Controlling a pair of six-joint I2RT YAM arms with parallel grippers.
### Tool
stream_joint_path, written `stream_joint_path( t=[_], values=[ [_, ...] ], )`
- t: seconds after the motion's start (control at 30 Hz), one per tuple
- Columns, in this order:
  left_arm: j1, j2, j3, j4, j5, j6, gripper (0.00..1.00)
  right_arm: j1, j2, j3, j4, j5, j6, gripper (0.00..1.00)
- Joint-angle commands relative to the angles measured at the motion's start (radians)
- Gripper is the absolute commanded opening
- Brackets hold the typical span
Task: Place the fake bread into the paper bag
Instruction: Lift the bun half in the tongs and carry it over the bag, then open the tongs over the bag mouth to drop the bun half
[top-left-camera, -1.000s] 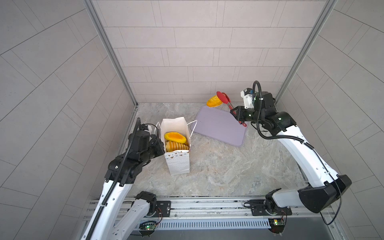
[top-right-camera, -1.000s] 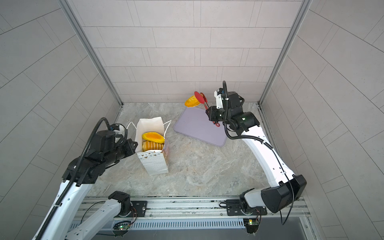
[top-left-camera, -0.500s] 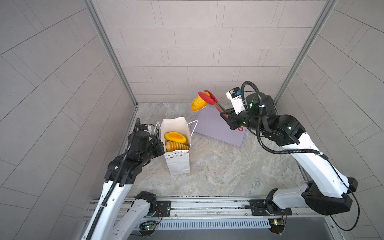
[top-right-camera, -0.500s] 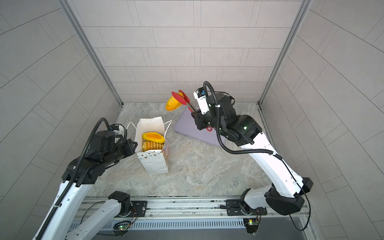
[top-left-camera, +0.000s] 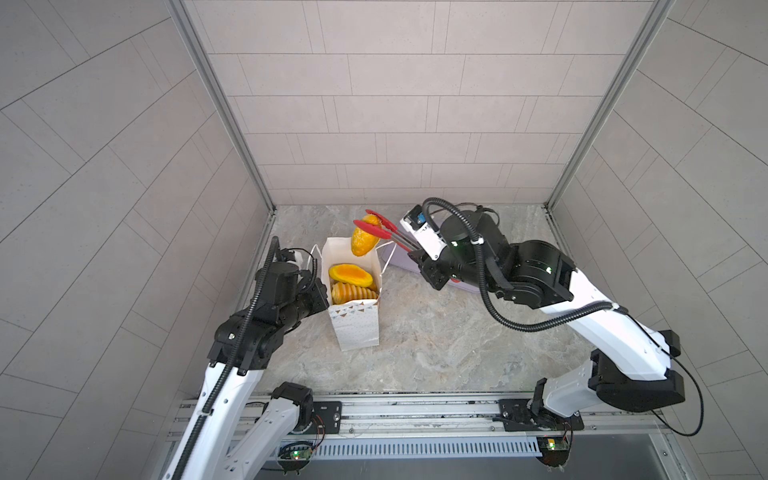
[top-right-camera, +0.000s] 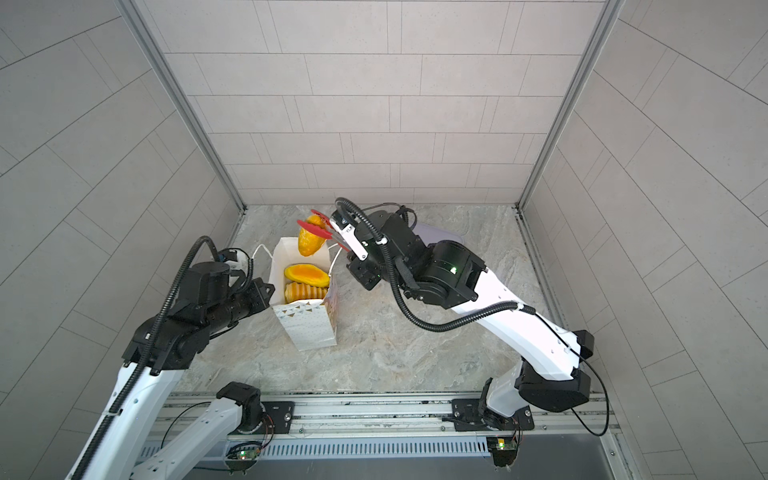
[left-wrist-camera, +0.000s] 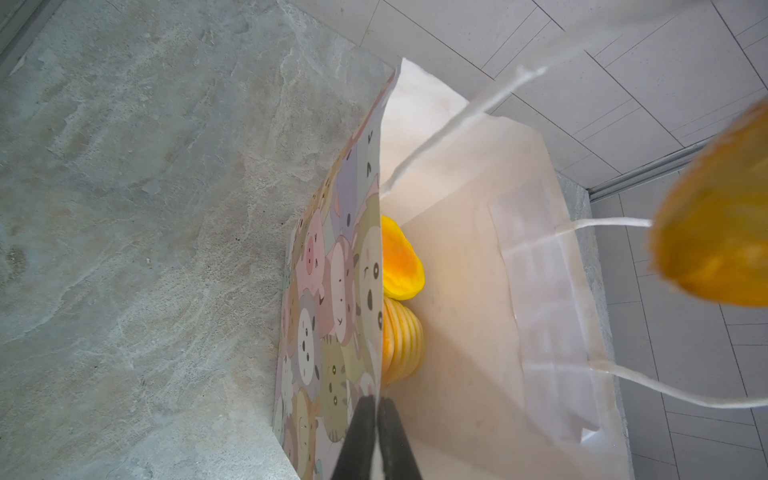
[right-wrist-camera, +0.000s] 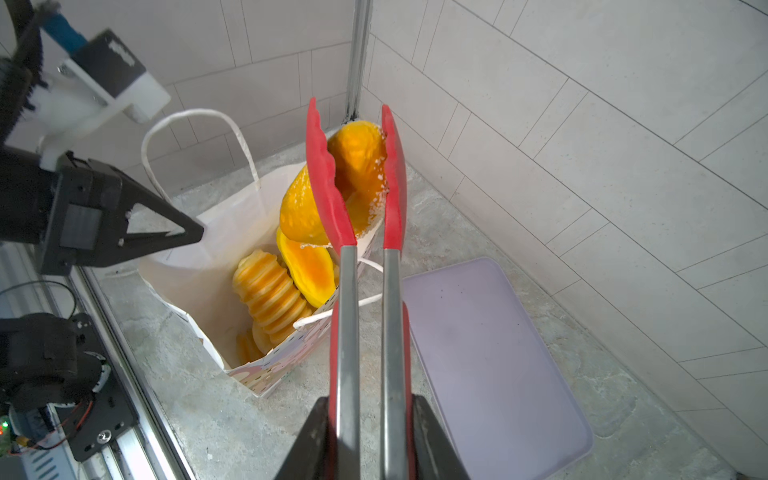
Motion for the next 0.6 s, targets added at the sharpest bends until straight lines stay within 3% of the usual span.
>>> stream_joint_path(
  t=[0.0,0.57],
  values=[
    [-0.002,-0.019,-0.004,0.016,-0.011,-0.005,0.07,0.03,0.023,0.037,-0.028,0.082,-0.051,0.3],
    [-0.002,-0.02,-0.012,0.019,-0.009,-0.006,0.07,0.057,0.071,-0.004,-0.035,0.045,-0.051,0.42]
  ],
)
